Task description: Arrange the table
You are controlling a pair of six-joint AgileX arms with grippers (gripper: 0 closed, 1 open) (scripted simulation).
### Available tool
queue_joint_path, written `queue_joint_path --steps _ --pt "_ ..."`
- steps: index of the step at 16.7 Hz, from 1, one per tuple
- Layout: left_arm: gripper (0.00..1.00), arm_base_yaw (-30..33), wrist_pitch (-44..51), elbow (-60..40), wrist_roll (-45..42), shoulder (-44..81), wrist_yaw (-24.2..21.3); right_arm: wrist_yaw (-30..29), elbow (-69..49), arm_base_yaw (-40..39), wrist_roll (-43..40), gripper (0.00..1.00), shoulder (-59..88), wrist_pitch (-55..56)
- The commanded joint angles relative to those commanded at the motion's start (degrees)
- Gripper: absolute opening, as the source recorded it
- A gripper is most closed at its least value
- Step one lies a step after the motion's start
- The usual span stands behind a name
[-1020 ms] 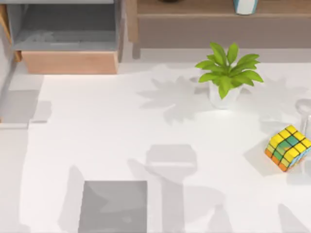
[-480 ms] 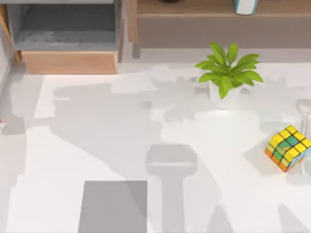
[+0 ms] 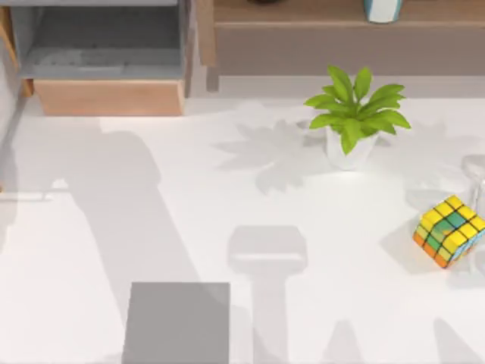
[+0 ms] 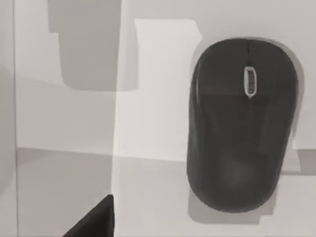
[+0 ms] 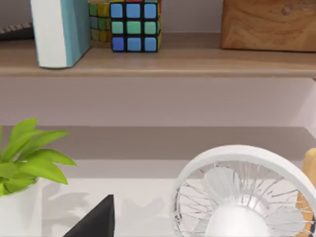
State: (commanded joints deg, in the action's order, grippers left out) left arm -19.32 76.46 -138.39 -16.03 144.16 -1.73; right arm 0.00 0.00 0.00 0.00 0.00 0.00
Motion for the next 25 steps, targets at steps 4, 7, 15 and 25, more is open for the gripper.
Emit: queue_joint_path --steps 4,7,15,25 --pt "1.00 0.4 3.3 -7.6 -1.0 6.6 -0.3 0.0 0.0 0.0 0.0 1.00 0.0 0.0" --pt "1.00 0.5 3.5 -8.2 -1.1 7.1 -0.4 0.0 0.0 0.0 0.0 1.00 0.0 0.0" --pt "1.00 0.0 0.3 -3.6 -1.7 5.6 -0.5 0.0 0.0 0.0 0.0 1.00 0.0 0.0" --pt "1.00 0.6 -3.4 -1.3 -1.1 7.0 -0.4 0.0 0.0 0.0 0.0 1.00 0.0 0.0"
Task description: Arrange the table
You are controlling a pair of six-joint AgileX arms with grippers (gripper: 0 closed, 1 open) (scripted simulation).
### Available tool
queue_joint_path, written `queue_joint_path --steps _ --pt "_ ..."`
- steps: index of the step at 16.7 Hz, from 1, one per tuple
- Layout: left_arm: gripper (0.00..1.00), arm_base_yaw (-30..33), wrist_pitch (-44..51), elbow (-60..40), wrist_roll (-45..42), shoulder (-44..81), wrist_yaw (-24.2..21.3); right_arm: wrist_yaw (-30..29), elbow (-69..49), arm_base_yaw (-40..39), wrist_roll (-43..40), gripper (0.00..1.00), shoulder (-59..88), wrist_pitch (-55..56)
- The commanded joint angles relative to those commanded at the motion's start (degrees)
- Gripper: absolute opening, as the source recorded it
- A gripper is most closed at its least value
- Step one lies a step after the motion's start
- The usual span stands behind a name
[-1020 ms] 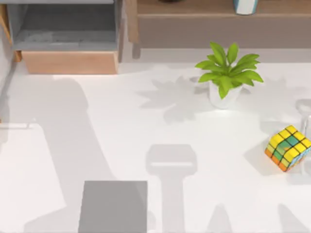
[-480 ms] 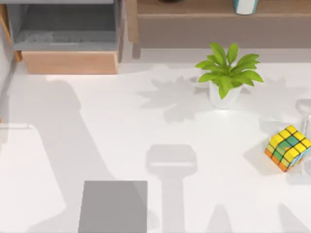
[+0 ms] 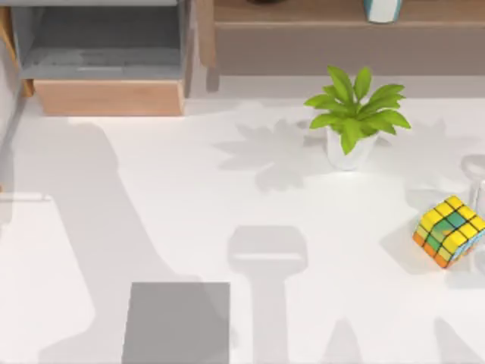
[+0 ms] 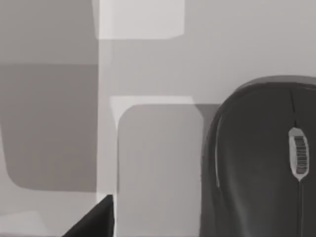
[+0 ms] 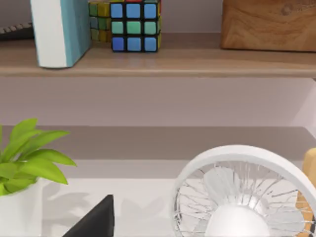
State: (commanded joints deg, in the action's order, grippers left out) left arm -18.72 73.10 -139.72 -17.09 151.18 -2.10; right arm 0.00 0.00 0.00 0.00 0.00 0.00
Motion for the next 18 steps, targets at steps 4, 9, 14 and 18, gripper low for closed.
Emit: queue_joint_path --steps 4,9,14,18 --pt "0.92 0.0 0.0 0.0 0.0 0.0 0.0 0.0 0.0 0.0 0.0 1.00 0.0 0.0" --pt "0.55 0.0 0.0 0.0 0.0 0.0 0.0 0.0 0.0 0.0 0.0 1.00 0.0 0.0" --pt "0.17 0.0 0.0 0.0 0.0 0.0 0.0 0.0 0.0 0.0 0.0 1.00 0.0 0.0" --pt "0.00 0.0 0.0 0.0 0.0 0.0 0.0 0.0 0.0 0.0 0.0 1.00 0.0 0.0"
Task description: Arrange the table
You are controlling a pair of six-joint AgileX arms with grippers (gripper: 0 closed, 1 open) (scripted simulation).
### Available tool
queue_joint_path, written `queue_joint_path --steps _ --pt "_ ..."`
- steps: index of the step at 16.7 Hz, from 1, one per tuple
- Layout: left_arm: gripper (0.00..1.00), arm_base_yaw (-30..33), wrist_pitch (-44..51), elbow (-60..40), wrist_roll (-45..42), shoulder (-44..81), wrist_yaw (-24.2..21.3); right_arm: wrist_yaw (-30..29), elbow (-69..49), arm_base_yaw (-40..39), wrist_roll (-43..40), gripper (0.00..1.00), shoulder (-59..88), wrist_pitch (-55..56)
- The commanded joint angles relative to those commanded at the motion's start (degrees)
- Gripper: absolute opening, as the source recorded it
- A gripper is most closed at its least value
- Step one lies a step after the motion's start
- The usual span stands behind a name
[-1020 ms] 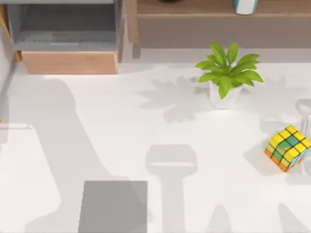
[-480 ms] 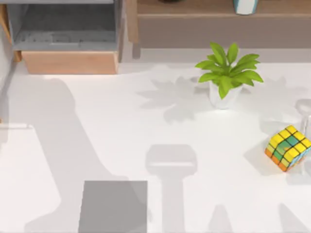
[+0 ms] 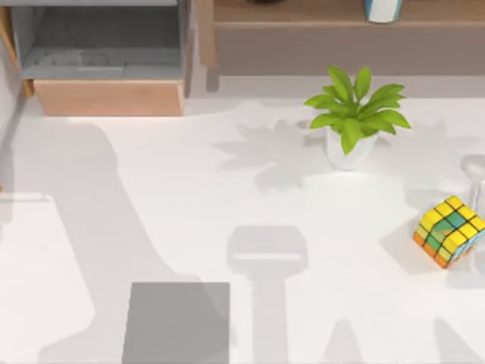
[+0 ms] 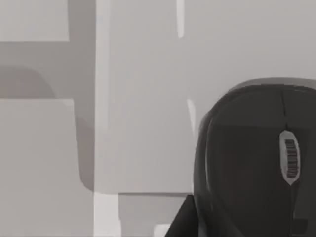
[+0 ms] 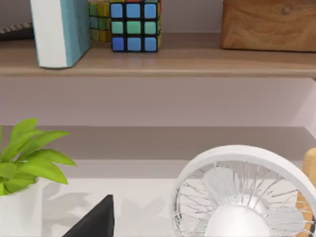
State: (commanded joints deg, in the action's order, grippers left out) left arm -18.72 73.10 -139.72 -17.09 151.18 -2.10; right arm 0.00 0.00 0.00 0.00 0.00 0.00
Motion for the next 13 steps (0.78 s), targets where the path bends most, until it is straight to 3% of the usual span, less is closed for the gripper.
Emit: queue_joint_path --steps 13 --pt "0.00 -0.6 1.0 1.7 3.3 -5.7 0.2 0.0 0.0 0.0 0.0 1.00 0.0 0.0"
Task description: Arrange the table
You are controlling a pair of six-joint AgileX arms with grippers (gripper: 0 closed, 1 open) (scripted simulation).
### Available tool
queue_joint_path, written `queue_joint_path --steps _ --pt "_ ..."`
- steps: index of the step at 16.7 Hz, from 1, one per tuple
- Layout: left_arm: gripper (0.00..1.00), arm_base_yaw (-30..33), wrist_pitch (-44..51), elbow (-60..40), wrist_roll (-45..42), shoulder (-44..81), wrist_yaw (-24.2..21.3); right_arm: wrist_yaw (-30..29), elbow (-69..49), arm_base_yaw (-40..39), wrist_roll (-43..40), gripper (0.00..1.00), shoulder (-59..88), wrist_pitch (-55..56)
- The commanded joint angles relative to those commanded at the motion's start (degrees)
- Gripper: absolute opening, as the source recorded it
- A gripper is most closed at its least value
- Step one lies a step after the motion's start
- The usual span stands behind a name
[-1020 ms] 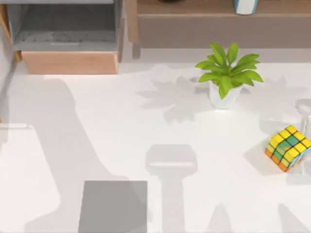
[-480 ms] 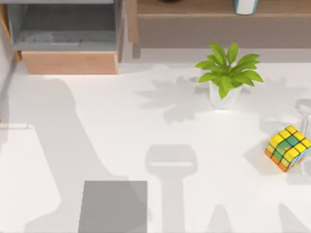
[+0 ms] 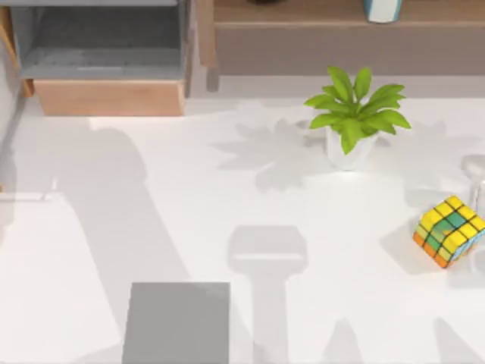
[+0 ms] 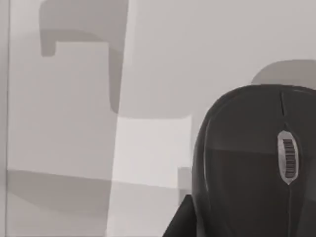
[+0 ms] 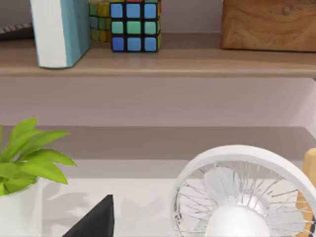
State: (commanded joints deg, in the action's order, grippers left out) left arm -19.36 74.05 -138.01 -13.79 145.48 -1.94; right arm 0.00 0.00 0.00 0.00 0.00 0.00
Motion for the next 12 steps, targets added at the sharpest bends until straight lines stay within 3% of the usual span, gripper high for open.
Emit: queue_joint_path --steps 6,12 --pt "0.00 3.7 -2.7 9.1 9.2 -13.4 0.9 0.0 0.0 0.0 0.0 1.00 0.0 0.0" --pt "0.00 15.8 -8.6 25.4 21.8 -26.8 1.6 0.0 0.0 0.0 0.0 1.00 0.0 0.0"
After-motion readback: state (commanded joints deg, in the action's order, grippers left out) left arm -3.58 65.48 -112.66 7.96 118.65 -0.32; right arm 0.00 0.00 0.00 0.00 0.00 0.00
